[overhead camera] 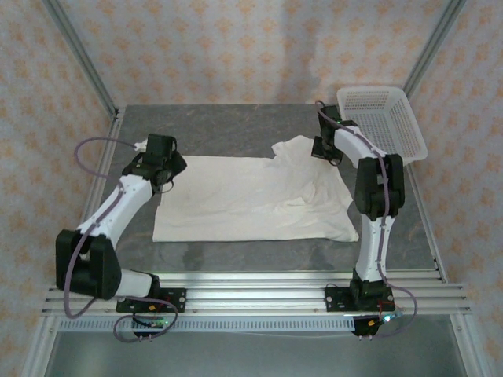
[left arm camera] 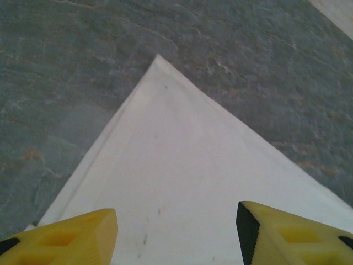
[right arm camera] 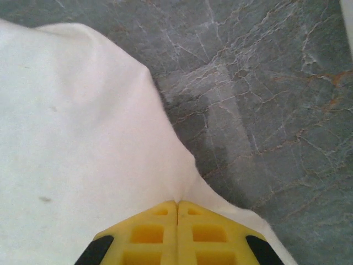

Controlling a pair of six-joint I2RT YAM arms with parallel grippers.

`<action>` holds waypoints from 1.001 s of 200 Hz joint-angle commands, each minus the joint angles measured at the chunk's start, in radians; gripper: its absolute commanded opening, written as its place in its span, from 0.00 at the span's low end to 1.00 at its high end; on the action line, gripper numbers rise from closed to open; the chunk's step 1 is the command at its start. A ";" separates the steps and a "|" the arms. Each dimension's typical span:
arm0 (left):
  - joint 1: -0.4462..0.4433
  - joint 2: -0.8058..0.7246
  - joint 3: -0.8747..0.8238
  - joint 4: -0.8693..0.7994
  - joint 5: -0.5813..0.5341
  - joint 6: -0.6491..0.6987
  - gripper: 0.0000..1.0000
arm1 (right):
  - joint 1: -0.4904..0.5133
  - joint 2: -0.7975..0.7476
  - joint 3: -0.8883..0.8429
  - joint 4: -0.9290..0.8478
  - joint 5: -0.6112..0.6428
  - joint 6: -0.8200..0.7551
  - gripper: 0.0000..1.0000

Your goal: Fold the inside-out t-shirt

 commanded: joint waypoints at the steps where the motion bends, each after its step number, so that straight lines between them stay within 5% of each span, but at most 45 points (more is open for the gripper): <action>1: 0.041 0.092 0.064 -0.006 -0.053 -0.037 0.60 | -0.002 -0.105 -0.056 0.039 -0.020 0.018 0.00; 63: 0.139 0.446 0.345 -0.069 -0.034 -0.025 0.59 | -0.002 -0.163 -0.138 0.083 -0.082 0.068 0.00; 140: 0.204 0.756 0.626 -0.095 0.168 0.007 0.51 | -0.003 -0.121 -0.075 0.035 -0.070 0.046 0.00; 168: 0.215 0.773 0.652 -0.133 0.183 -0.011 0.42 | -0.002 -0.107 -0.064 0.031 -0.069 0.048 0.00; 200: 0.221 0.798 0.694 -0.186 0.203 -0.010 0.18 | -0.003 -0.091 -0.055 0.031 -0.071 0.054 0.00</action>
